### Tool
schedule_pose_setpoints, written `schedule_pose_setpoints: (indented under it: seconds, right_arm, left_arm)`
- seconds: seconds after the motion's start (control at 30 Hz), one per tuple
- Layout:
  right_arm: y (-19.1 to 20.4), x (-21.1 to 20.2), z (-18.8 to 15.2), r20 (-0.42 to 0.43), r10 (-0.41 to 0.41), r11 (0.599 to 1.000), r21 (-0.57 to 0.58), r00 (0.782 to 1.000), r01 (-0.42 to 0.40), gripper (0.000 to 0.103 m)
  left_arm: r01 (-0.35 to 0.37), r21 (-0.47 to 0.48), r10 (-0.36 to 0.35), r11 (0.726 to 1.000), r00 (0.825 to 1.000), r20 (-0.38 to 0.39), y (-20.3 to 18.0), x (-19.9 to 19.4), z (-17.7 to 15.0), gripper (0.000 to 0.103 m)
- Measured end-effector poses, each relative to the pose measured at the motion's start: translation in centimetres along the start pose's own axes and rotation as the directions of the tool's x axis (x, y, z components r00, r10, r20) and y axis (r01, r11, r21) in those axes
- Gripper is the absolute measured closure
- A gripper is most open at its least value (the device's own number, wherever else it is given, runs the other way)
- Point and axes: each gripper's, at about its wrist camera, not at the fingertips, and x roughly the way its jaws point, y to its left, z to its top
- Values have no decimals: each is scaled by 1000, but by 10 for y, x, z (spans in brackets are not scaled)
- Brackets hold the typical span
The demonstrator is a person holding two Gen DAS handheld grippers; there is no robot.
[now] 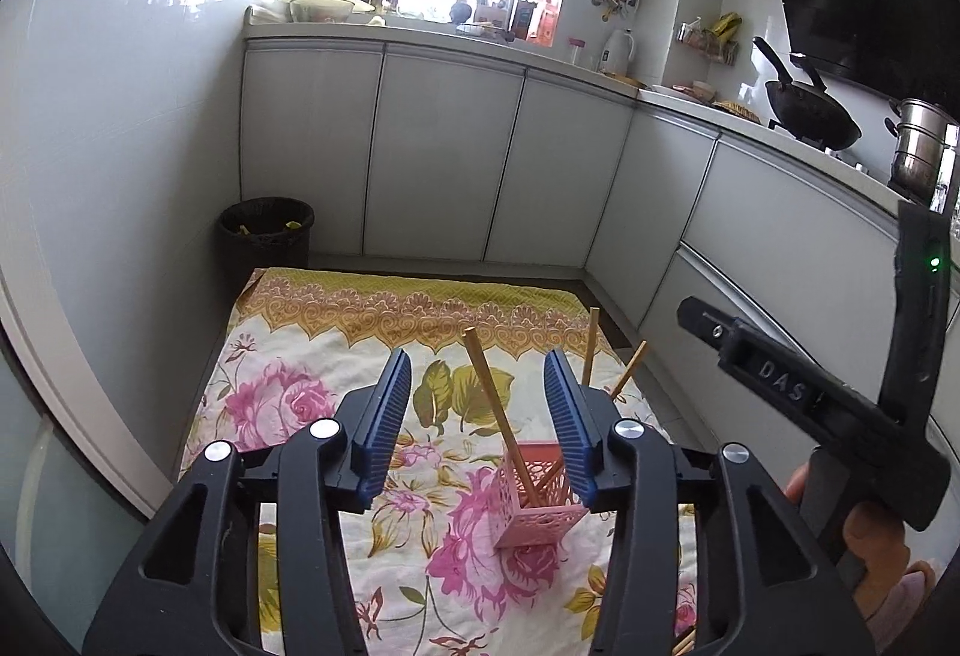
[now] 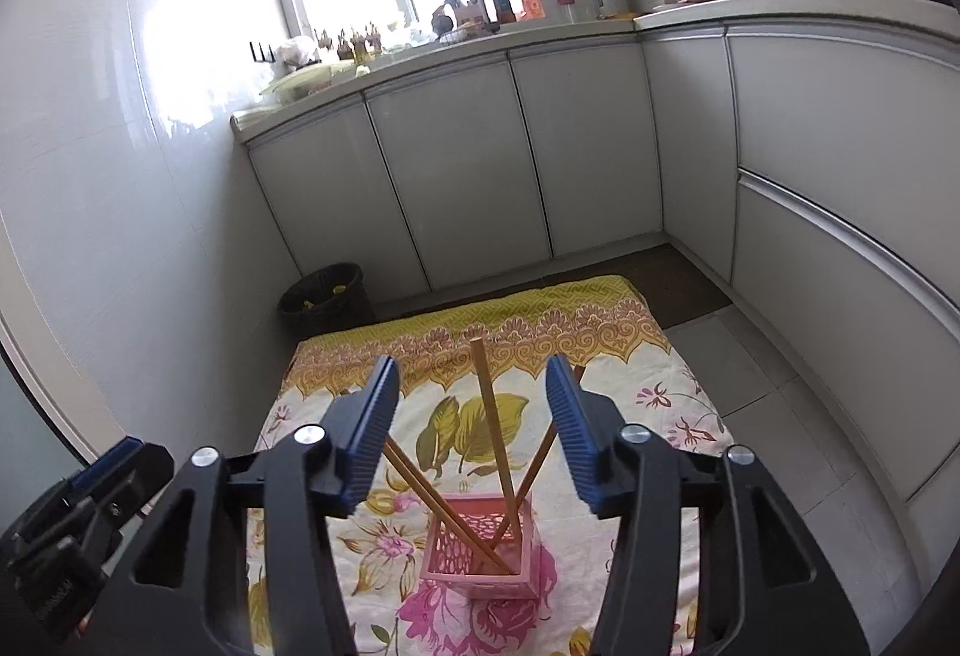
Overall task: Organize utensils
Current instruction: 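Open the right tool over the holder to drop its chopstick, then withdraw both tools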
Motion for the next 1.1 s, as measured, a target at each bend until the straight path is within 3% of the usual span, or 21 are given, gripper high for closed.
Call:
schedule_pose_setpoints:
  seconds: [0.27,0.5,0.8,0.97,1.1]
  right_arm:
    - [-13,-57,0,136,-32,998,62,990,24,8]
    - [-31,-93,-16,145,-76,995,74,987,66,7]
    - [-85,-132,-81,20,-140,983,124,990,137,7]
    - [-112,-151,-129,-32,-212,973,87,977,214,7]
    - [-139,-156,-166,-95,-250,962,91,964,259,7]
  left_arm:
    - [-14,19,13,1000,999,40,-5,-25,-1,35]
    - [-20,51,17,998,998,52,-18,-43,-7,11]
    - [3,146,0,989,1000,-15,-48,-44,-36,7]
    - [55,236,-21,970,989,-146,-71,-26,-70,7]
    - [129,319,-32,939,956,-292,-92,-2,-106,7]
